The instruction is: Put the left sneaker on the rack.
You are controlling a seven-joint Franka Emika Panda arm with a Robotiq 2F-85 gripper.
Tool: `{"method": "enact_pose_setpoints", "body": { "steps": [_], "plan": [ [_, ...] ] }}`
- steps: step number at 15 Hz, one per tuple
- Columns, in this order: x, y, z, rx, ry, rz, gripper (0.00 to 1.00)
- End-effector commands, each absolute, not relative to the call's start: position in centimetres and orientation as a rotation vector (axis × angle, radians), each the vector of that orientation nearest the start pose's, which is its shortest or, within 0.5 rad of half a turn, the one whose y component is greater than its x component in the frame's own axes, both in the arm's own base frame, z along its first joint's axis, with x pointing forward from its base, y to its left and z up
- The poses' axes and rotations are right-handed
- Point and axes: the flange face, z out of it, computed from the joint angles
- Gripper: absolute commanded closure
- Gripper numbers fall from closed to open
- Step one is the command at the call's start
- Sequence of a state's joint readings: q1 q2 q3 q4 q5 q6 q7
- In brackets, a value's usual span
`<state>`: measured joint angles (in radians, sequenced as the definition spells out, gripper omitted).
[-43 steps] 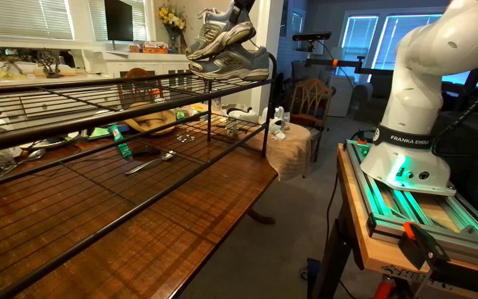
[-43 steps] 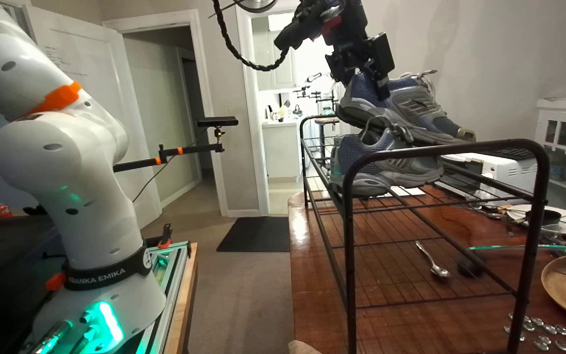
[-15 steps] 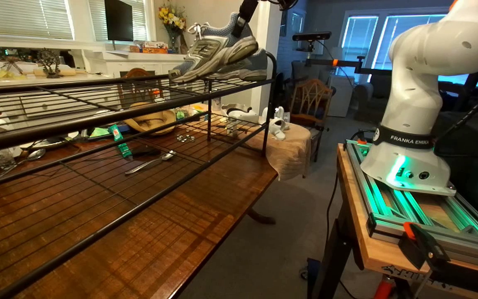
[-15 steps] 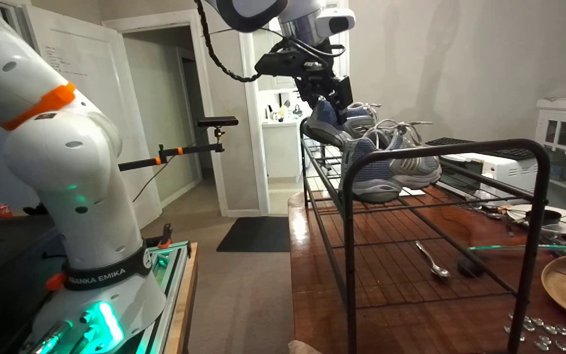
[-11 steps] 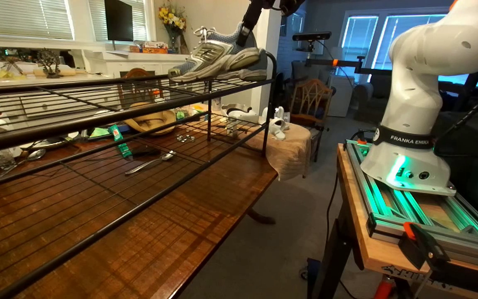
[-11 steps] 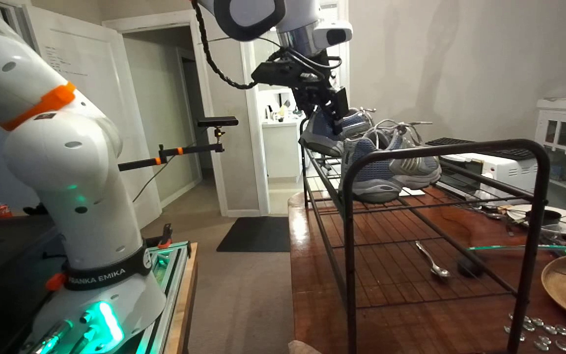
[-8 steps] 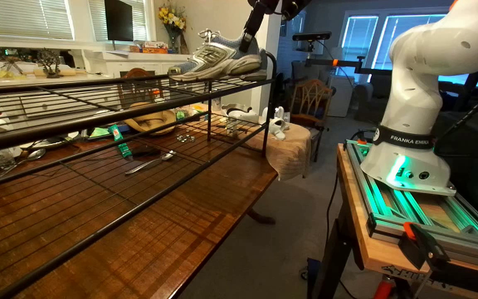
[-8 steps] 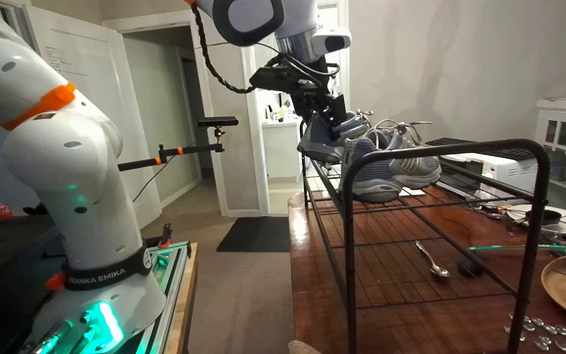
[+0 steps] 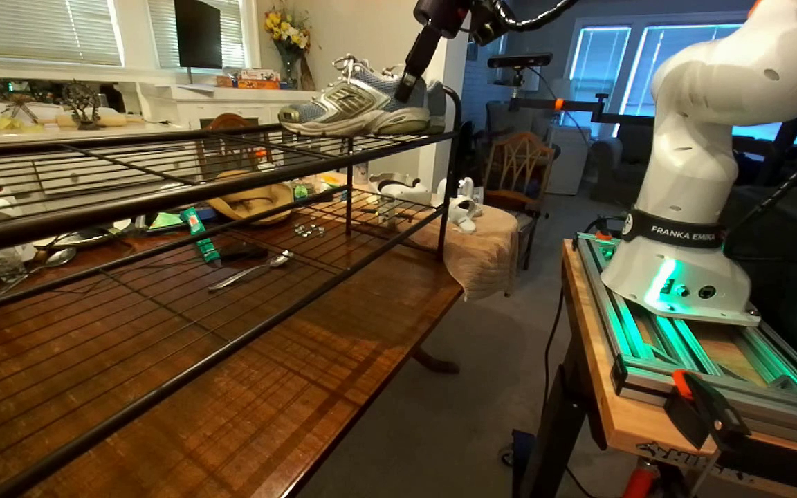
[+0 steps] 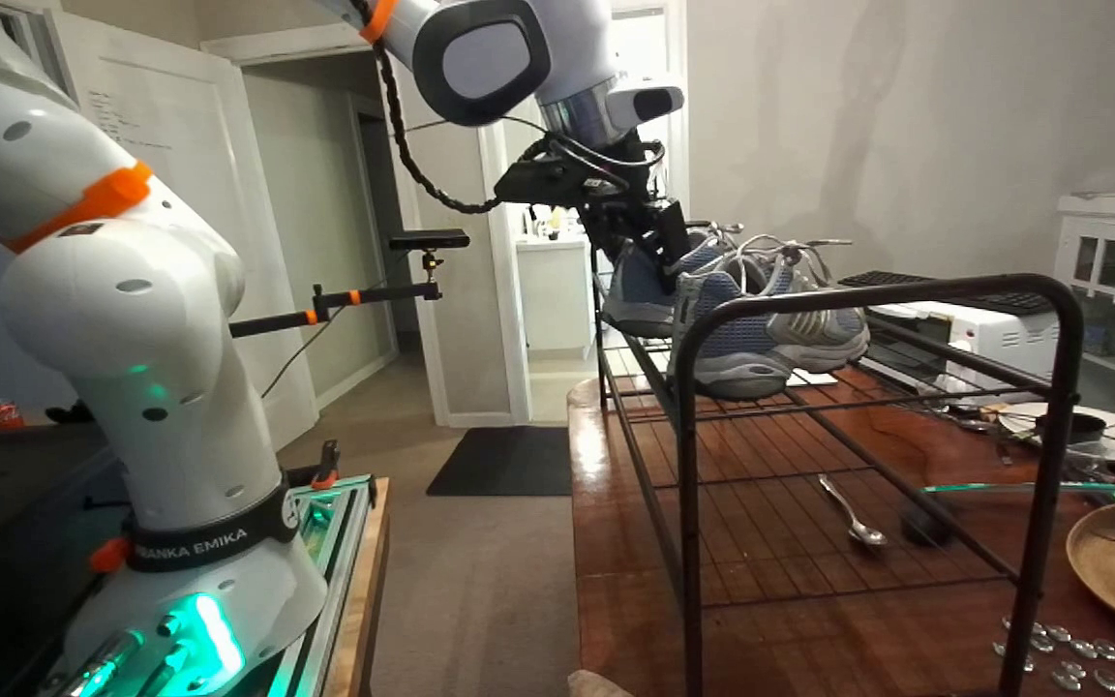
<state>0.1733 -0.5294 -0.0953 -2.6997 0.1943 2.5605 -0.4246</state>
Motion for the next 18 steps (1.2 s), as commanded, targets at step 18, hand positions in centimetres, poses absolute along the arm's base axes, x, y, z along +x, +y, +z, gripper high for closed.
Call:
{"method": "enact_pose_setpoints", "body": {
  "steps": [18],
  "plan": [
    [39.9,0.8,48.3,-2.958,-0.326,-0.381,0.0]
  ]
}}
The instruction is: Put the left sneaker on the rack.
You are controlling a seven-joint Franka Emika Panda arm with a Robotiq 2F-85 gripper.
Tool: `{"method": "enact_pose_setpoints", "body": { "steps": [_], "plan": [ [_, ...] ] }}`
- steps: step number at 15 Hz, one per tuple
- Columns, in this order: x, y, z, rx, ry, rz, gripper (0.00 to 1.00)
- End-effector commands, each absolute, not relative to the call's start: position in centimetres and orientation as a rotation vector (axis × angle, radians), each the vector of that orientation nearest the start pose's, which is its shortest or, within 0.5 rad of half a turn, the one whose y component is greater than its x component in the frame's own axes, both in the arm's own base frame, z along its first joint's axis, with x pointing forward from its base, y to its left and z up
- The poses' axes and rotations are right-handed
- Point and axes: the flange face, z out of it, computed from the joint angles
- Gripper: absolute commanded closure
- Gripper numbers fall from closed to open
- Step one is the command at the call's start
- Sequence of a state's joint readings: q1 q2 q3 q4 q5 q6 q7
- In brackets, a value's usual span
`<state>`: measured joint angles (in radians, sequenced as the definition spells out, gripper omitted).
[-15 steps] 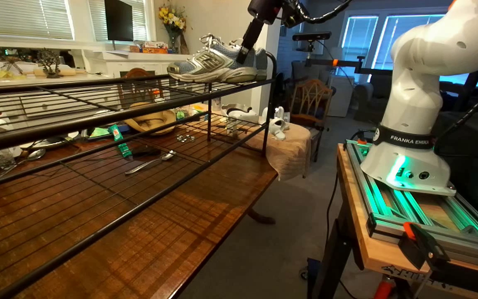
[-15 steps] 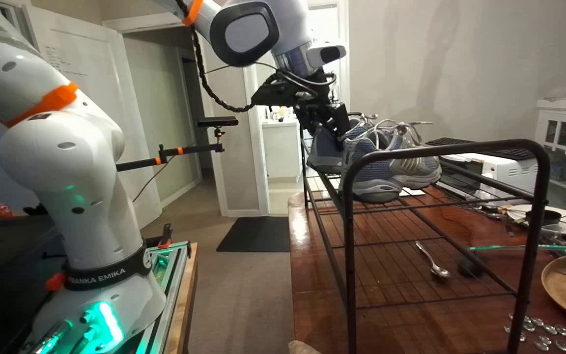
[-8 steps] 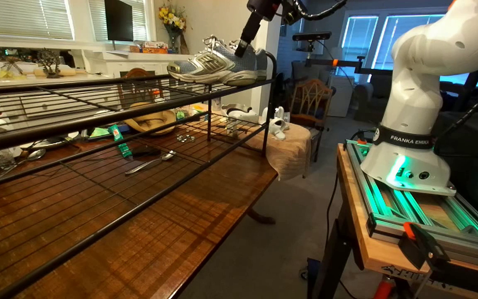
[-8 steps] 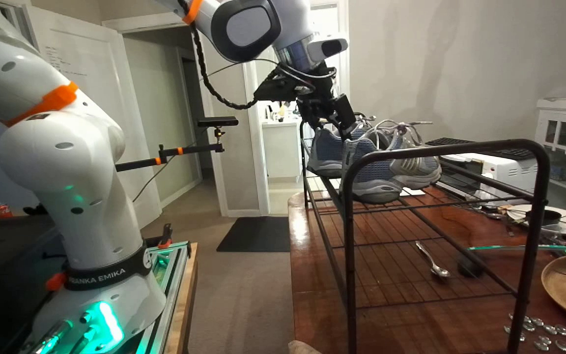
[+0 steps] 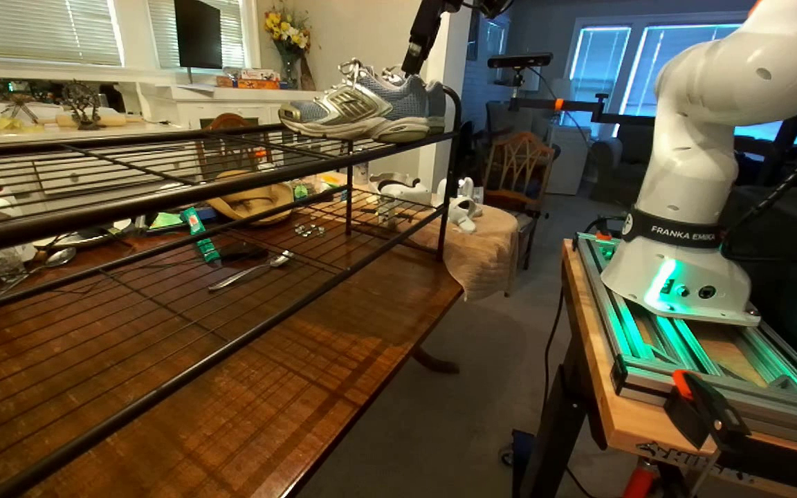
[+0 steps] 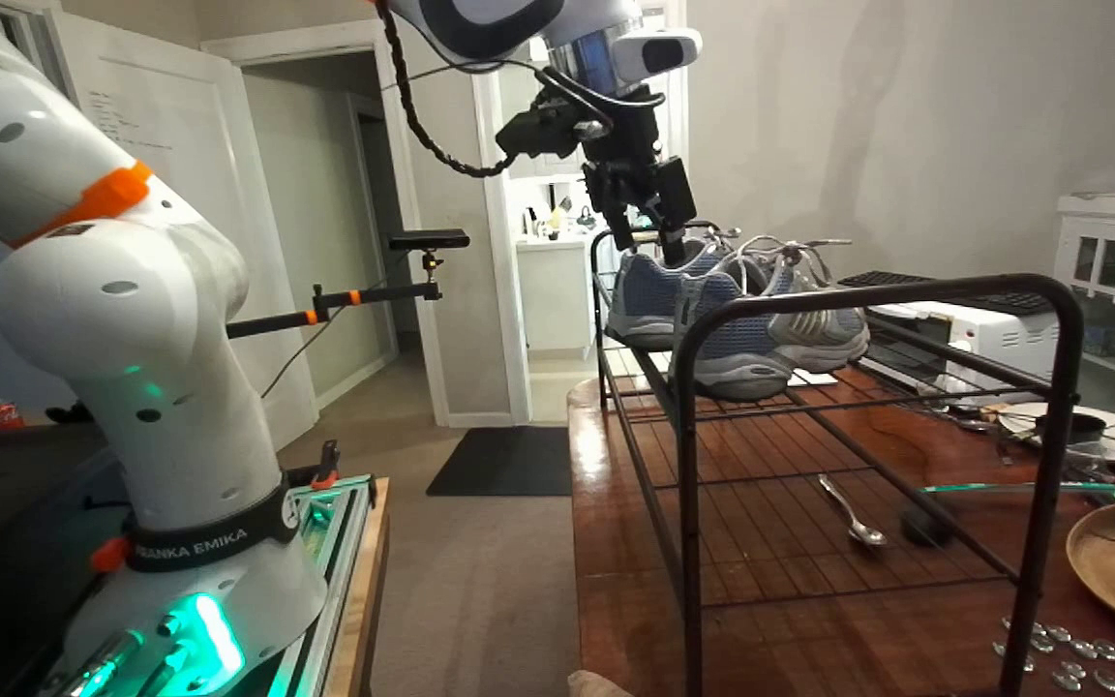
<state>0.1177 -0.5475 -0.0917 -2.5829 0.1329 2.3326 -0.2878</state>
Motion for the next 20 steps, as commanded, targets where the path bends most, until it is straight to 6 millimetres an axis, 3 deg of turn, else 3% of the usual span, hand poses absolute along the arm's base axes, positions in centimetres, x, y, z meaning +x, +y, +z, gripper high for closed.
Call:
{"method": "enact_pose_setpoints", "body": {
  "steps": [1,7,13,14,20],
  "plan": [
    [39.9,0.4,48.8,-2.968,-0.312,-0.368,0.0],
    [40.0,-1.2,51.1,-2.996,-0.195,-0.405,0.0],
    [39.3,-2.7,51.6,-3.001,-0.095,-0.424,0.0],
    [40.1,-2.4,51.4,-2.989,-0.14,-0.441,0.0],
    [39.9,-2.8,51.7,-2.989,-0.114,-0.453,0.0]
  ]
}}
